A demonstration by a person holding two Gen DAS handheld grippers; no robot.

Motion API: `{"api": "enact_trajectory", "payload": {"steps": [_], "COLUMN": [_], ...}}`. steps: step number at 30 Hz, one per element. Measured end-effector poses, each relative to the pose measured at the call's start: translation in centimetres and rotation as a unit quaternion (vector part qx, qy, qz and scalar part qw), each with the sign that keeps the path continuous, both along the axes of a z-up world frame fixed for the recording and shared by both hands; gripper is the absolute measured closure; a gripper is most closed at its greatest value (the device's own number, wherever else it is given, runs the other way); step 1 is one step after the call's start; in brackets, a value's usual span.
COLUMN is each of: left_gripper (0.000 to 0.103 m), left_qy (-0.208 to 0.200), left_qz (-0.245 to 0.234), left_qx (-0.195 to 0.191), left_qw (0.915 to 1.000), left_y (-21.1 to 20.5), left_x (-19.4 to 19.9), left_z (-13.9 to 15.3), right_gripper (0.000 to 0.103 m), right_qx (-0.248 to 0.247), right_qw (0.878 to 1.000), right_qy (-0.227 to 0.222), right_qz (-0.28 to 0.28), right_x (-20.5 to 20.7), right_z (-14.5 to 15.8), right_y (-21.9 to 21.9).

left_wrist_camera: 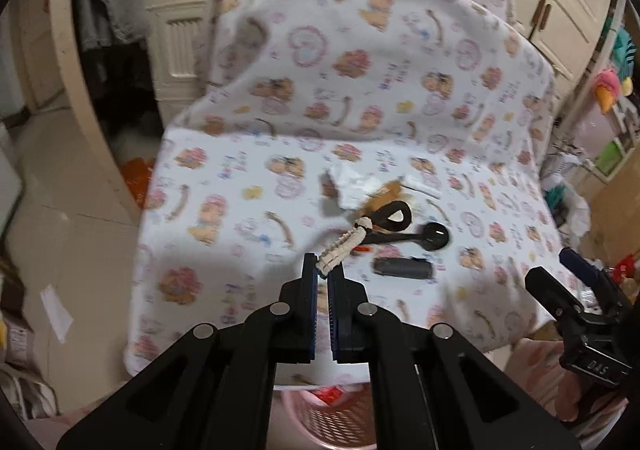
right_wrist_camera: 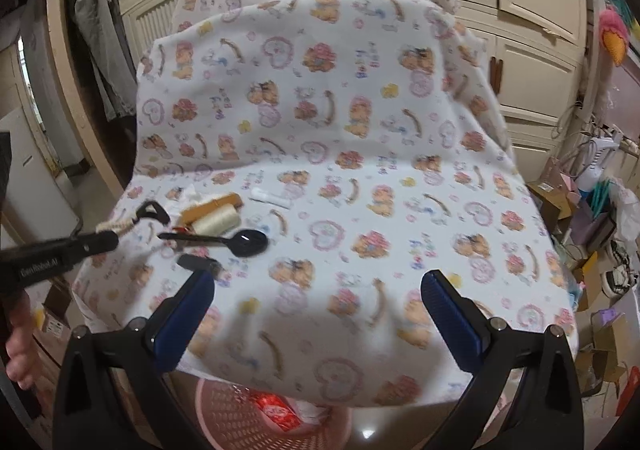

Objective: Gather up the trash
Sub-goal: 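Grasp the black tube with the right tool while the left tool holds the keychain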

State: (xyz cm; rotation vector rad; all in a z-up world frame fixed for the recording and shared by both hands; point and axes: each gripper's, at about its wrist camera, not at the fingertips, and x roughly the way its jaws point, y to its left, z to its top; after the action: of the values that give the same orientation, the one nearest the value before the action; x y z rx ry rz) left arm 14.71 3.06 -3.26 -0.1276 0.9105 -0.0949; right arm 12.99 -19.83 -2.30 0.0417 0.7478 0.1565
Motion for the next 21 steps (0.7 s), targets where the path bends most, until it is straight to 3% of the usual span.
{"api": "enact_trajectory", "payload": {"steps": [4,8,13,18,21], "left_gripper": [0.099,0.099,0.099,0.099,0.099], "left_qy": [-0.016,-0.012,-0.013,-0.018,-0.019], "left_qz": [0.02,0.042,0.057,0.05,0.044], "left_qx": [0.014,-0.001,-0.011,-0.009,0.0], "left_qw": [0.9996,0.9991,0.9982,0.9986,0.9988], "left_y": [1.1,2.7,3.8,3.3,2.9], "left_x": [-0.1,0.3,0.6,0.6,0.6], "left_z": [0.5,0.6,0.8,1.1,1.0], "right_gripper": [0.004,0.026,0.042,0.054,0.074], "right_qx": [0.003,-0.002,-0.036,-0.018,0.008], "right_qw": [0.999,0.997,0.995,0.995,0.993], "right_qy": [-0.001,0.016,0.032,0.053,0.061], "right_qz": [0.037,0.08,0.088,0.086,0.096], "right_x": [1.1,2.3,4.0,5.2,5.2], "right_z": [-0.2,-1.5,-3.7,-5.1,-4.9], "right_y": [2.9,6.1,8.6,8.8,8.7]}}
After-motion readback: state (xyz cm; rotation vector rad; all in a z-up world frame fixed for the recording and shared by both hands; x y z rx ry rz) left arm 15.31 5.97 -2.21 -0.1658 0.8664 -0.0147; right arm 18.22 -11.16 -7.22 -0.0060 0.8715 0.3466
